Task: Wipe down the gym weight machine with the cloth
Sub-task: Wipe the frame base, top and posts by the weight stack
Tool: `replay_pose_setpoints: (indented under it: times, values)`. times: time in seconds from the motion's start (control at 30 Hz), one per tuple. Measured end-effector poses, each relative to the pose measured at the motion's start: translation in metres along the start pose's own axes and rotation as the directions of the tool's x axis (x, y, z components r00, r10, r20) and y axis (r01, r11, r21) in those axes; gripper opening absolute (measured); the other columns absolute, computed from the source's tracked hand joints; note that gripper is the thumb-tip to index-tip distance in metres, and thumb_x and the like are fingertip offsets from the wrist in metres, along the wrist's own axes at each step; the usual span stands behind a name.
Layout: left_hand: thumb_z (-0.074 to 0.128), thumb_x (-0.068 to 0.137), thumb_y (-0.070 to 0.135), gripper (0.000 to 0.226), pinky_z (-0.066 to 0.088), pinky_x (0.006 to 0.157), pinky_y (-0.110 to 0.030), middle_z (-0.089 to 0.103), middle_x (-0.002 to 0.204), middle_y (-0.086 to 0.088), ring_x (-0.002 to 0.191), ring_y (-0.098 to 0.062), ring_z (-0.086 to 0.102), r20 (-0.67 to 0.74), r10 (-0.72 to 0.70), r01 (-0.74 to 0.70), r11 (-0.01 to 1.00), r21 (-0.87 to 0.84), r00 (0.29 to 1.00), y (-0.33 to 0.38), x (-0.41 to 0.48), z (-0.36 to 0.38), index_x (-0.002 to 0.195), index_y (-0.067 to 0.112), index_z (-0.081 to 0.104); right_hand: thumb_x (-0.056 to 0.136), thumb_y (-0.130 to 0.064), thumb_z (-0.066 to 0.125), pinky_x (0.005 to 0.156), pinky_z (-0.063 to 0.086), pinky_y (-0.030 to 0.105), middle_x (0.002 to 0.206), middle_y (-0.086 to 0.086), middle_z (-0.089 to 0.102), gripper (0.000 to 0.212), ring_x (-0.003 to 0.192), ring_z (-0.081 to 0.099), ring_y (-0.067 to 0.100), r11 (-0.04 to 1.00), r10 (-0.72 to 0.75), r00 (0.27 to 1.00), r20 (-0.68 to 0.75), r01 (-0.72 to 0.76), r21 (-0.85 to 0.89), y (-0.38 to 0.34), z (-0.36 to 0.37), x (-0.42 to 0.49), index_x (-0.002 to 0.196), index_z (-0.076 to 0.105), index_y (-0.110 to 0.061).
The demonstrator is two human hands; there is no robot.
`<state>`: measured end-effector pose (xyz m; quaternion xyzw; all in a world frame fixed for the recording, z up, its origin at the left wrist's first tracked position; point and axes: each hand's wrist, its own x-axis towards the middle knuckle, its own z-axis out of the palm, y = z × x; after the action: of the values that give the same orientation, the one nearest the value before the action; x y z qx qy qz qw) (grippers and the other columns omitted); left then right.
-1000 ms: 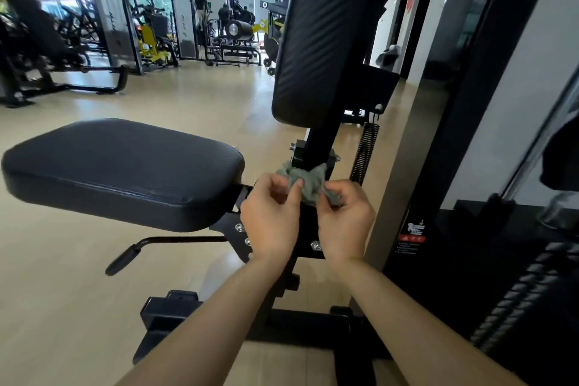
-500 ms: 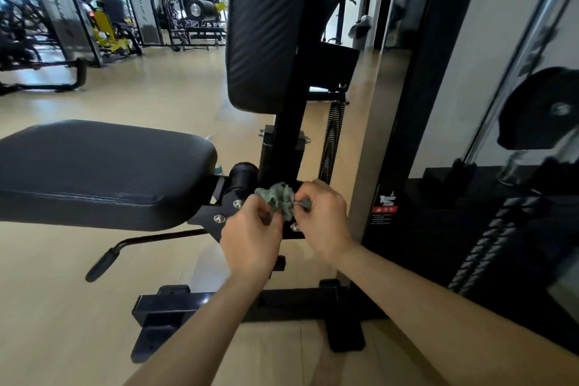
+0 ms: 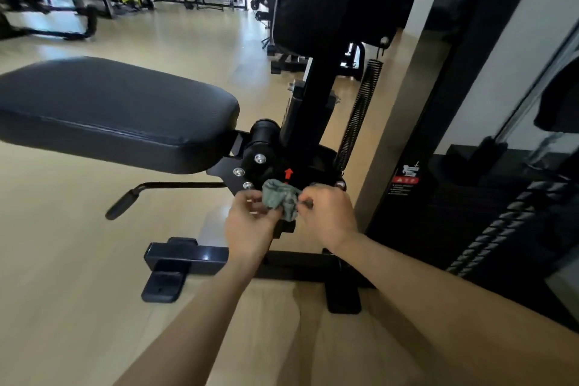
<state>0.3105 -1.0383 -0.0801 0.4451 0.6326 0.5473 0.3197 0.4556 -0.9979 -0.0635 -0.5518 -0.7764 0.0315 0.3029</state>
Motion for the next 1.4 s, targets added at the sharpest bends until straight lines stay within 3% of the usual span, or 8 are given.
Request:
replay_pose_setpoints:
  times: [0.2,0.37,0.5,0.7,0.87,1.07,1.23,1.4]
  values:
    - [0.08,0.084,0.011,0.039,0.049,0.077,-0.008,0.055,0.114,0.002,0.093,0.003,0.063,0.139,0.361,-0.365,0.931,-0.001,0.922,0.008,0.003,0.002,0.118,0.023,0.063,0.082,-0.015,0.076,0.069,0.054,0.03,0.081,-0.003,0.073,0.005,0.074,0.066,0.015,0.976,0.161,0.971,-0.175,-0.131,0.173,-0.009,-0.02,0.0,0.085,0.077,-0.019]
    - [0.075,0.084,0.025,0.017,0.054,0.072,-0.024,0.07,0.099,0.007,0.077,-0.001,0.065,0.108,0.319,-0.332,0.932,0.141,0.942,0.013,0.008,0.032,0.1,0.026,0.071,0.082,-0.016,0.076,0.066,0.054,0.028,0.072,-0.006,0.069,0.008,0.069,0.066,0.011,0.985,0.156,0.983,-0.092,-0.147,0.094,0.008,-0.049,0.002,0.081,0.07,-0.022]
    - [0.073,0.088,0.039,0.011,0.058,0.068,-0.033,0.074,0.082,0.015,0.072,-0.003,0.069,0.242,0.258,-0.288,0.953,0.095,0.935,0.014,-0.005,0.058,0.092,0.031,0.079,0.079,-0.012,0.078,0.074,0.059,0.037,0.065,-0.012,0.063,0.02,0.069,0.065,0.012,0.953,0.303,0.936,0.181,-0.299,-0.048,0.035,-0.082,-0.006,0.068,0.066,-0.024]
    - [0.075,0.089,0.038,0.017,0.055,0.08,-0.036,0.064,0.101,0.0,0.091,-0.017,0.065,0.258,0.209,-0.227,0.973,0.041,0.943,0.028,-0.029,0.092,0.097,0.024,0.08,0.073,-0.028,0.089,0.066,0.055,0.03,0.068,-0.01,0.066,0.023,0.066,0.062,0.007,0.893,0.449,0.852,0.268,-0.421,-0.157,0.085,-0.153,-0.037,0.065,0.068,-0.026]
    - [0.07,0.093,0.033,0.03,0.048,0.064,-0.034,0.064,0.062,0.005,0.061,-0.012,0.059,0.316,0.067,-0.015,0.986,-0.165,0.946,0.057,-0.029,0.111,0.065,0.024,0.069,0.08,-0.023,0.084,0.056,0.041,0.021,0.056,-0.007,0.057,0.015,0.05,0.048,0.003,0.864,0.494,0.869,-0.019,-0.488,0.125,0.118,-0.175,-0.066,0.073,0.072,-0.018]
    - [0.069,0.095,0.023,0.032,0.043,0.05,-0.026,0.059,0.054,0.0,0.048,-0.011,0.051,0.151,0.085,-0.036,0.953,-0.3,0.985,0.091,-0.031,0.116,0.065,0.017,0.065,0.086,-0.012,0.077,0.06,0.059,0.034,0.064,0.006,0.069,0.01,0.059,0.069,0.019,0.772,0.544,0.804,-0.241,-0.366,0.519,0.12,-0.183,-0.031,0.081,0.067,-0.014]
    - [0.066,0.097,0.021,0.004,0.055,0.076,-0.026,0.075,0.088,0.004,0.082,-0.007,0.07,0.048,0.158,-0.12,0.885,-0.449,0.986,0.116,-0.029,0.138,0.099,0.021,0.071,0.089,-0.007,0.073,0.087,0.059,0.031,0.1,0.005,0.075,0.022,0.094,0.072,0.013,0.548,0.523,0.84,-0.143,-0.203,0.811,0.121,-0.169,-0.02,0.104,0.063,-0.017]
    - [0.061,0.098,0.005,0.015,0.052,0.098,-0.03,0.072,0.111,-0.007,0.107,-0.014,0.067,0.16,0.249,-0.151,0.875,-0.46,0.955,0.129,-0.041,0.158,0.107,0.017,0.059,0.087,0.011,0.067,0.096,0.052,0.022,0.123,0.002,0.065,0.046,0.114,0.064,0.006,0.526,0.36,0.93,-0.078,-0.134,0.84,0.116,-0.159,-0.02,0.122,0.048,-0.013]
